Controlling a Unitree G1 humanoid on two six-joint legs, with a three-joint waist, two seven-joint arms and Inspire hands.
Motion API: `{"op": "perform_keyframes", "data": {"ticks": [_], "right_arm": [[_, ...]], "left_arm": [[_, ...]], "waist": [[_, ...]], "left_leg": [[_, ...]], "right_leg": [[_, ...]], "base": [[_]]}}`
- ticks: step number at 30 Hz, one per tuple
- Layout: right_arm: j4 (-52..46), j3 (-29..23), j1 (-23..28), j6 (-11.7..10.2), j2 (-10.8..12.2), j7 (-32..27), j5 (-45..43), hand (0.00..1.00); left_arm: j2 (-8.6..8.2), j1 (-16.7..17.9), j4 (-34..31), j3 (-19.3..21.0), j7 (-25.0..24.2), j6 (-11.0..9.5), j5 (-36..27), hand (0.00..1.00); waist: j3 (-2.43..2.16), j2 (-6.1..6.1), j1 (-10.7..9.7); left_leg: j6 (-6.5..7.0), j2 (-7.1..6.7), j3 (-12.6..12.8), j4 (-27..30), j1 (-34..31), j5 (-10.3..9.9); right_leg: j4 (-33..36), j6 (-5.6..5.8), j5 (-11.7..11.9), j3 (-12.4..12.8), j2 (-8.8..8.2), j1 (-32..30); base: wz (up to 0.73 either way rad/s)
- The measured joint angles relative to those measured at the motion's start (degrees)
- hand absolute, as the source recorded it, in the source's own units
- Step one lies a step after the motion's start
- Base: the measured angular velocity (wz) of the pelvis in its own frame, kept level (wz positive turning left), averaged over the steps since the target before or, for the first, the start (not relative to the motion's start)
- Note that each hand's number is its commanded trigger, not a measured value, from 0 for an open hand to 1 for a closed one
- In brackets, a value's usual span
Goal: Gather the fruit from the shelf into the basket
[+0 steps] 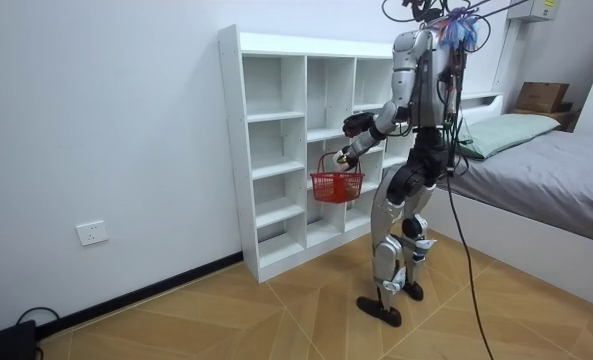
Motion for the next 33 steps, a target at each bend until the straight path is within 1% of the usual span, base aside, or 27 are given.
{"op": "perform_keyframes", "data": {"ticks": [2,6,9,13,14,16,17,20,28,31,33], "right_arm": [[-1.2,0.11,1.25,0.0,0.02,1.05,0.1,1.0],[-1.99,2.37,4.41,0.14,-0.04,3.68,1.29,1.0],[-1.92,4.03,5.29,0.46,0.0,5.28,1.3,1.0],[-1.91,3.84,5.35,0.46,-0.17,6.35,1.33,1.0],[-2.08,3.83,5.35,0.46,-0.2,6.35,1.34,1.0],[-2.24,3.85,5.34,0.46,-0.19,6.36,1.71,1.0],[-2.54,3.87,5.34,0.46,-0.19,6.35,2.07,1.0],[-2.7,3.83,5.22,0.46,-0.18,6.37,2.31,1.0],[-2.71,3.76,5.22,0.43,-0.1,6.42,2.69,1.0],[-2.72,3.85,5.18,-0.08,0.02,6.3,2.7,1.0],[-2.72,3.84,5.19,-0.47,-0.08,6.32,3.57,1.0]], "left_arm": [[0.11,-0.01,-0.05,0.05,-0.23,-0.01,-0.01,1.0],[0.15,0.0,-1.59,-0.03,-0.73,-0.01,-0.52,1.0],[0.06,-0.07,-3.35,-0.09,-0.96,-0.1,-3.44,1.0],[0.01,-0.01,-4.85,-0.2,-1.21,-0.13,-5.13,1.0],[0.1,0.07,-5.23,-0.44,-1.55,-0.09,-6.49,1.0],[0.47,0.14,-5.7,-0.71,-1.99,0.01,-8.13,1.0],[0.65,0.14,-6.07,-0.78,-2.12,0.03,-8.94,1.0],[0.64,0.13,-6.22,-0.79,-2.17,0.03,-10.09,1.0],[0.59,0.13,-6.22,-1.08,-2.5,0.02,-11.46,1.0],[0.8,0.19,-6.21,-1.82,-2.88,0.02,-13.95,1.0],[1.29,0.2,-6.22,-2.49,-3.28,0.02,-16.28,1.0]], "waist": [[0.01,0.13,0.14],[0.19,0.66,0.04],[0.38,1.0,0.15],[0.38,1.0,0.04],[0.38,0.98,-0.04],[0.38,0.98,-0.38],[0.4,0.95,-0.86],[0.42,0.87,-1.23],[0.67,0.47,-1.75],[0.68,0.45,-2.38],[0.67,0.46,-2.85]], "left_leg": [[-0.03,0.14,0.07,-0.03,-0.02,-0.02],[-0.09,0.77,0.11,-0.01,-0.18,-0.11],[-0.09,0.74,0.24,-0.16,-0.32,-0.11],[-0.1,0.78,0.36,-0.33,-0.57,-0.11],[-0.12,0.78,0.4,-0.42,-0.6,-0.13],[-0.16,0.78,0.49,-0.43,-0.61,-0.17],[-0.17,0.78,0.54,-0.43,-0.64,-0.19],[-0.17,0.78,0.78,-0.44,-0.62,-0.24],[-0.25,0.81,1.0,-0.42,-0.72,-0.31],[-0.27,0.87,0.89,-0.32,-1.06,-0.32],[-0.36,0.92,0.88,-0.05,-1.23,-0.45]], "right_leg": [[-0.8,-0.03,0.17,-0.06,0.04,0.19],[-1.91,0.0,0.84,-0.06,0.36,0.71],[-1.84,0.0,0.84,0.2,0.36,0.38],[-1.68,-0.02,0.85,0.64,0.43,-0.3],[-1.69,-0.02,0.85,0.76,0.47,-0.42],[-1.71,-0.02,0.85,0.88,0.48,-0.47],[-1.71,-0.01,0.84,0.89,0.48,-0.5],[-1.7,-0.01,0.84,1.04,0.49,-0.57],[-1.72,-0.01,0.85,1.5,0.89,-0.82],[-1.9,-0.03,0.85,1.58,0.93,-0.89],[-1.93,-0.03,0.85,1.55,0.96,-0.89]], "base": [[0.0],[0.0],[-0.03],[-0.06],[-0.05],[-0.02],[0.0],[-0.03],[-0.02],[0.03],[0.0]]}}
